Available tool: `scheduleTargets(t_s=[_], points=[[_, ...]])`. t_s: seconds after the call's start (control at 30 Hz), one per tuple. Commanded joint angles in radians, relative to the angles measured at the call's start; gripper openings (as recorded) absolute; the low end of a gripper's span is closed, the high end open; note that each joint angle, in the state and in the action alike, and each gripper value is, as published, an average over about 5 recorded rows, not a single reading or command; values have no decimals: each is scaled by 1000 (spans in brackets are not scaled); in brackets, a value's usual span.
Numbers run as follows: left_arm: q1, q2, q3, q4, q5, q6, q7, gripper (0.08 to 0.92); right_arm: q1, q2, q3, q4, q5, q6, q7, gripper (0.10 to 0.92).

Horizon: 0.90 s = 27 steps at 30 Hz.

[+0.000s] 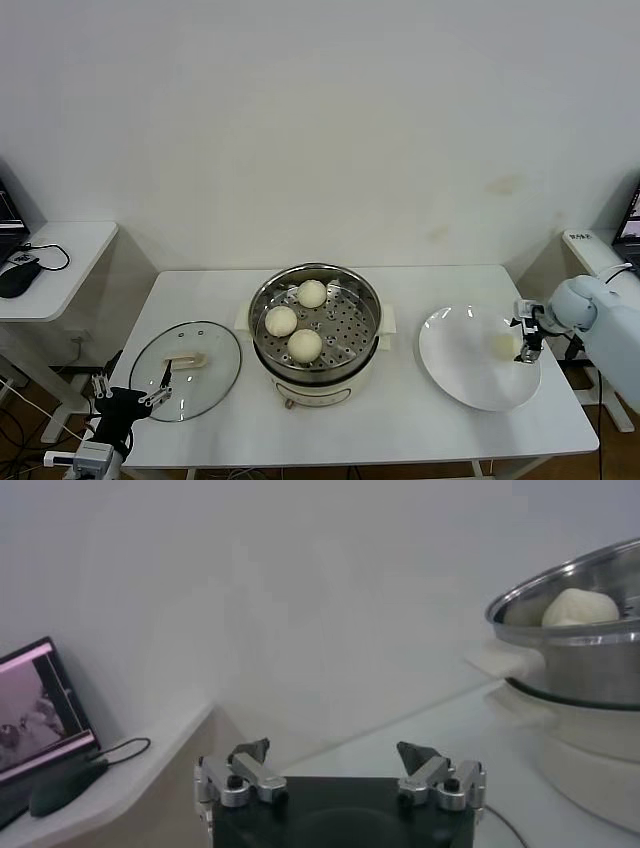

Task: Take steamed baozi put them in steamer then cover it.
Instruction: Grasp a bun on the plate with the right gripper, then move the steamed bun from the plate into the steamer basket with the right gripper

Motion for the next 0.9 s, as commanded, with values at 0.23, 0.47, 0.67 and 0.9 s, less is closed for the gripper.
scheduleTargets(t_s=[0.23, 0.47, 0.67, 0.9], points=[[-1, 0, -1, 4, 0, -2, 0, 823, 7, 49, 9, -55, -23, 0, 0, 731], [4, -1, -7, 2, -1, -4, -1, 823, 26, 16, -14, -19, -5, -4, -19, 636], [5, -3, -8, -2, -1, -4, -1, 823, 91, -68, -84, 101, 66, -35, -34, 620], [5, -4, -4, -8, 1, -3, -1, 823, 237, -169, -211, 258, 171, -82, -31, 619]])
